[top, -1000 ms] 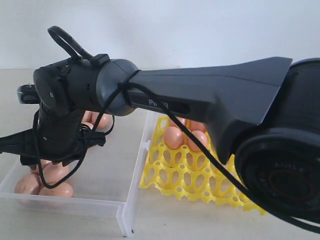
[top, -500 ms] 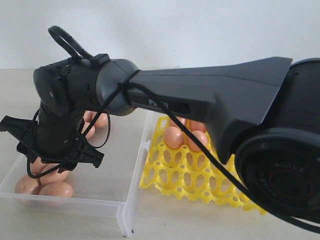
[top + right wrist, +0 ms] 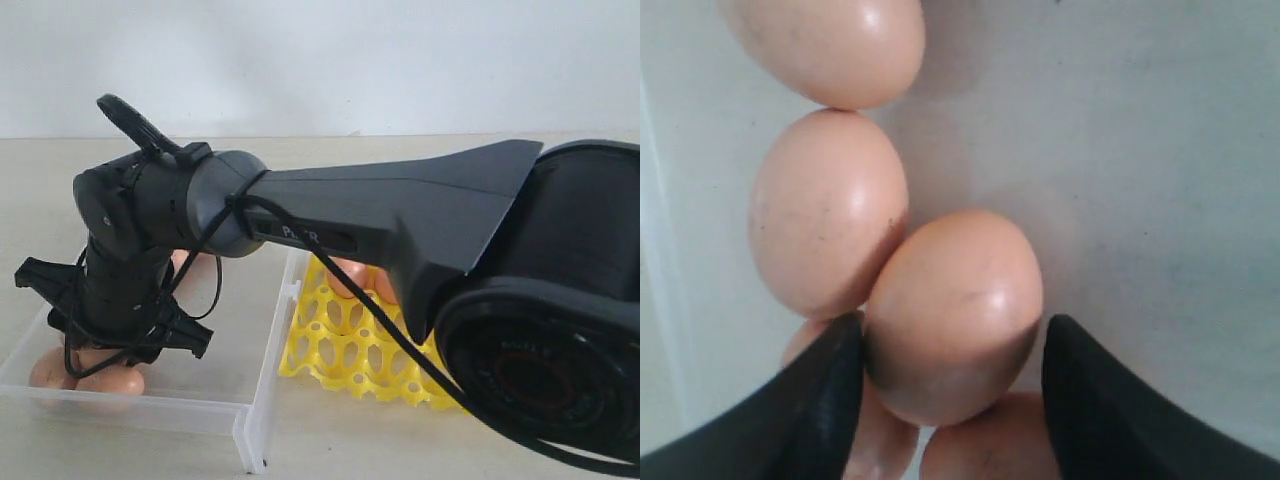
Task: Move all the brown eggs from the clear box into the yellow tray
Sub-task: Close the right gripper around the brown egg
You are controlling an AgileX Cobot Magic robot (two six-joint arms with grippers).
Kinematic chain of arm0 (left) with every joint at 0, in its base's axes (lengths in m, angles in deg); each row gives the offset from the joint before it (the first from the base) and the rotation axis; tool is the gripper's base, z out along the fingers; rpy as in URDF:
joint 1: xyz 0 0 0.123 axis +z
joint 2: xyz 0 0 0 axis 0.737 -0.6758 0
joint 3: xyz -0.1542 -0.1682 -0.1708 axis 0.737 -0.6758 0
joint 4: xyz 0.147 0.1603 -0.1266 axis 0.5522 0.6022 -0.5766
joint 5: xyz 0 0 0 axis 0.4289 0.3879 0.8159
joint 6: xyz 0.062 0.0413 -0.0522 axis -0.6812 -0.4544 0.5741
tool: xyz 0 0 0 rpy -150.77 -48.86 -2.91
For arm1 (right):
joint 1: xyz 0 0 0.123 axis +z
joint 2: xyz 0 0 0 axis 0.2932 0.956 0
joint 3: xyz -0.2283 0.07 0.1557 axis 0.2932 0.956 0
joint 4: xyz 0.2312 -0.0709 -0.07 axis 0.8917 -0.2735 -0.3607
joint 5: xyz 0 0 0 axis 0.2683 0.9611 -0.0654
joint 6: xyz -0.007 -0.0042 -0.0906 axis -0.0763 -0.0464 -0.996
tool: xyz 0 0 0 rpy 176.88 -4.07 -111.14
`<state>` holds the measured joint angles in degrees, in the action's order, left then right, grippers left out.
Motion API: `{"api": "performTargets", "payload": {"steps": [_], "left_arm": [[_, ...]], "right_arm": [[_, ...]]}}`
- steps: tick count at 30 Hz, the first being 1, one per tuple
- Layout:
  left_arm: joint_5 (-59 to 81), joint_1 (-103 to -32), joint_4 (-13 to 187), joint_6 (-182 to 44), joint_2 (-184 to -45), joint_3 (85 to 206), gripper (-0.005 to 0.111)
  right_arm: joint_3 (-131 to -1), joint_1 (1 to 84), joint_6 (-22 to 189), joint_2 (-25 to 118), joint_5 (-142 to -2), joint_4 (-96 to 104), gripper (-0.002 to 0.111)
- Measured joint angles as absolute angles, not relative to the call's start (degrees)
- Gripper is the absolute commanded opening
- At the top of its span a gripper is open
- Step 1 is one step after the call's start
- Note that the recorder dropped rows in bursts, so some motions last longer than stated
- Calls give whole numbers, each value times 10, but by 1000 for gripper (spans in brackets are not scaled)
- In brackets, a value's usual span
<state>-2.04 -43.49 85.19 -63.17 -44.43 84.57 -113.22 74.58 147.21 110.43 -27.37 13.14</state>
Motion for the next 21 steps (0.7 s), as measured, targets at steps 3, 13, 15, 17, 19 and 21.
{"api": "performTargets", "payload": {"steps": [3,13,15,17,19,21], "left_arm": [[-20,-435,852,-632,-444,846,-4],[-20,-435,852,-632,-444,846,-4],[-20,-435,852,-632,-444,846,-4],[-20,-435,852,-632,-444,846,-4],[-20,-435,852,-632,-444,846,-4],[-20,-435,852,-632,-444,846,-4]], "right_arm": [[-1132,747,1476,1109,-286,130,53],[-1132,748,1477,1114,-307,122,53],[-1132,748,1477,1114,-312,115,53],[-1132,748,1477,1114,-313,110,53],[-1132,748,1477,1114,-313,107,53],[-1132,748,1477,1114,-313,105,53]]}}
